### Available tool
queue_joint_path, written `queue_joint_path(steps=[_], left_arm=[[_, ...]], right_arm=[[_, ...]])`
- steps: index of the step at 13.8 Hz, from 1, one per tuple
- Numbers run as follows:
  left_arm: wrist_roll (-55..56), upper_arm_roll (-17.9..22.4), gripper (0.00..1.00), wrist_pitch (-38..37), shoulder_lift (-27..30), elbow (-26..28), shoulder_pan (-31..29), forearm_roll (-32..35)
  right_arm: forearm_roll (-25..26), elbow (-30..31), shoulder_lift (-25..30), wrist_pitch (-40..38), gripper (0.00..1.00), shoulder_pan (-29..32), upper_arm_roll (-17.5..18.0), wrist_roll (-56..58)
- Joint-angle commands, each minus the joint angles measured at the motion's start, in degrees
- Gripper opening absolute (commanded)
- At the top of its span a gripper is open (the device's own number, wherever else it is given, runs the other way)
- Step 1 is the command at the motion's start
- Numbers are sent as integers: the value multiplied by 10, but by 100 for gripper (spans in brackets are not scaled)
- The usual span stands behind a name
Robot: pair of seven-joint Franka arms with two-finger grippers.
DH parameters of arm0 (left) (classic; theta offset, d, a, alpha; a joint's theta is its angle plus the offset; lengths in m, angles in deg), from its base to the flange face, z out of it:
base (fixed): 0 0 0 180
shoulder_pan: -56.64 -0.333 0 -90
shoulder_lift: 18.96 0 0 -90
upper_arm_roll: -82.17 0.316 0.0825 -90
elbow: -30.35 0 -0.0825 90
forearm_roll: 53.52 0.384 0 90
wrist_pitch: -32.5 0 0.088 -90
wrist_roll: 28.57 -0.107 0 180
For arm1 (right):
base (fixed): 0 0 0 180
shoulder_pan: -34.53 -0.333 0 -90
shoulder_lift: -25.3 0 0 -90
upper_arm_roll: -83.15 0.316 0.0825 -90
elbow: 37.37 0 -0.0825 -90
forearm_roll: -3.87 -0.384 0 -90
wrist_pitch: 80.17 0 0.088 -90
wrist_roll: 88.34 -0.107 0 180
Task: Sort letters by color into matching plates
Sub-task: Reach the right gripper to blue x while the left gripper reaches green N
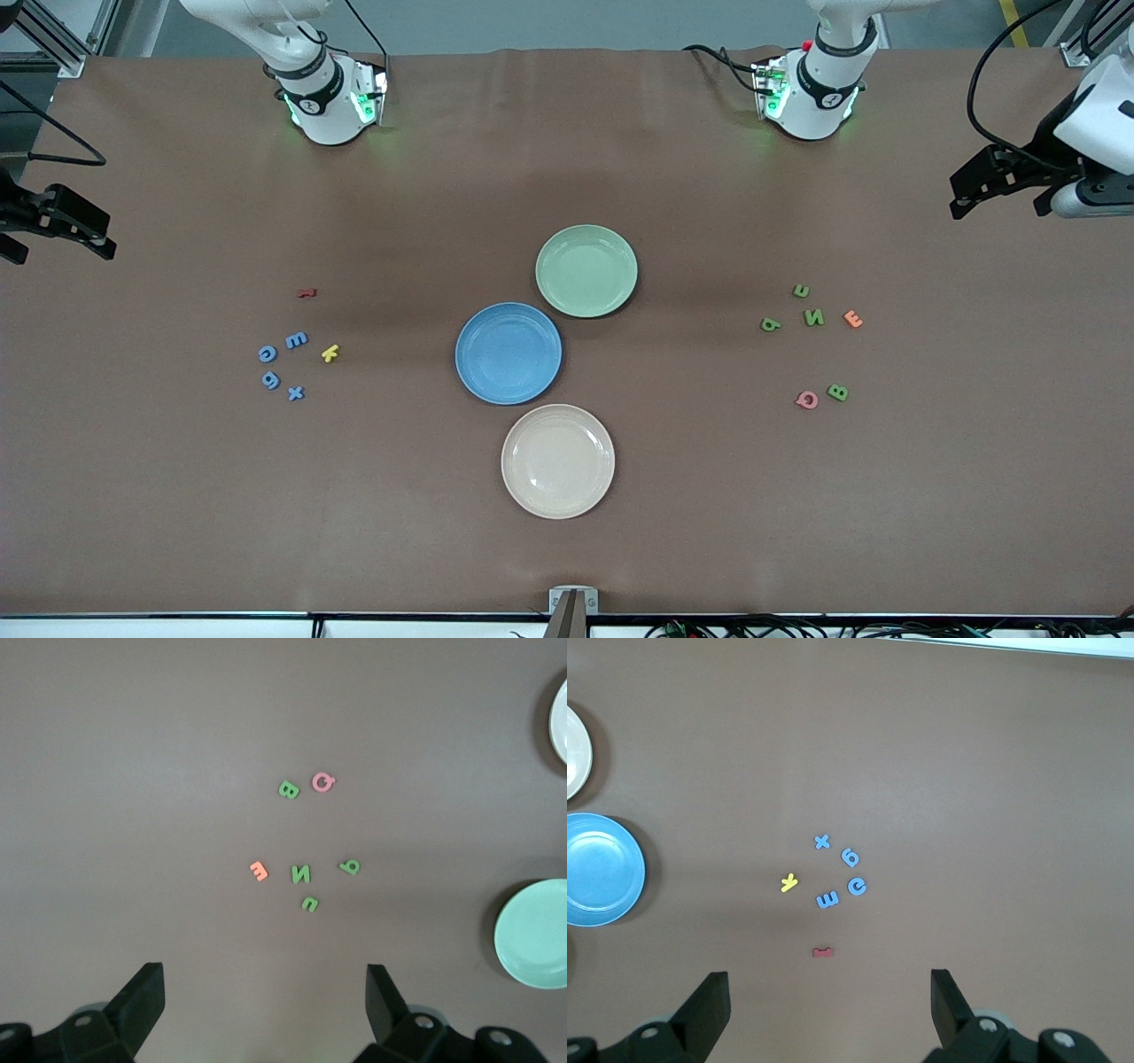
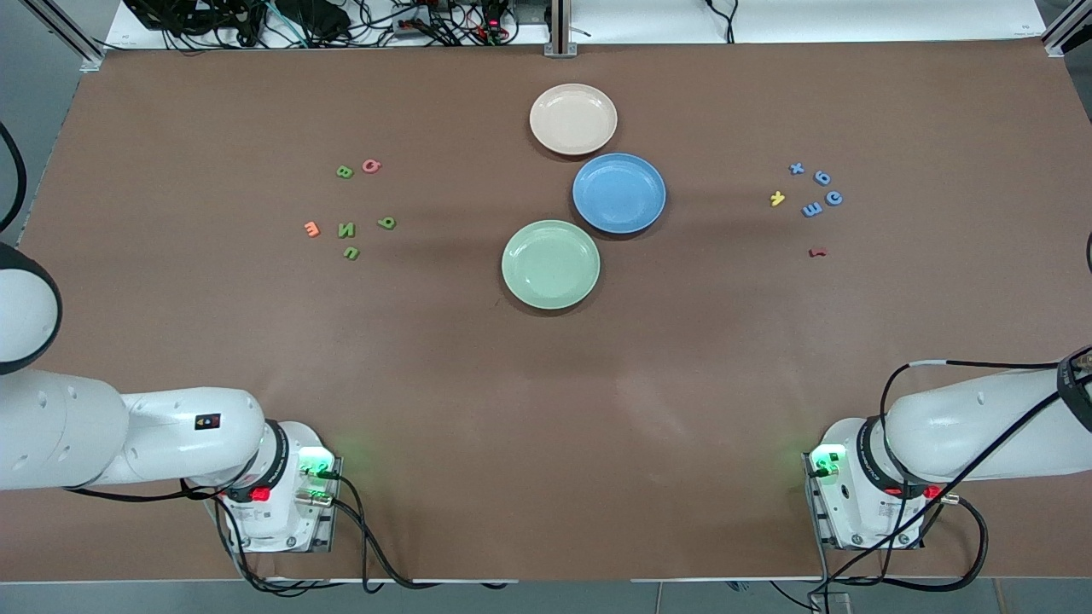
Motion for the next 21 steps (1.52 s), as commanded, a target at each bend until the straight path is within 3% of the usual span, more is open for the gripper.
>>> queue_joint_path(steps=[1,6,9,12,16,21], left_arm=[[-10,-4,100,-17,-4,-14,-1,3],[-8,-4,100,-18,-23,-28,0,6],[3,-8,100,10,-31,10,-1,4],[23,-8,100,64,-30,78,-5,5],[86,-8,100,148,-29,177,-8,5],[81,-9,99,342,-21,340,-7,9]], right_arm=[[2,-14,-7,-5,100,5,3,2],[4,-14,-7,-6,100,5,3,1],[3,-18,-6,-7,100,5,3,1],[1,-26,-8,-7,100,1,5,4],[-2,-26,-80,-4,100,-6,5,-2],[-12,-21,-149,24,100,-26,5,5]])
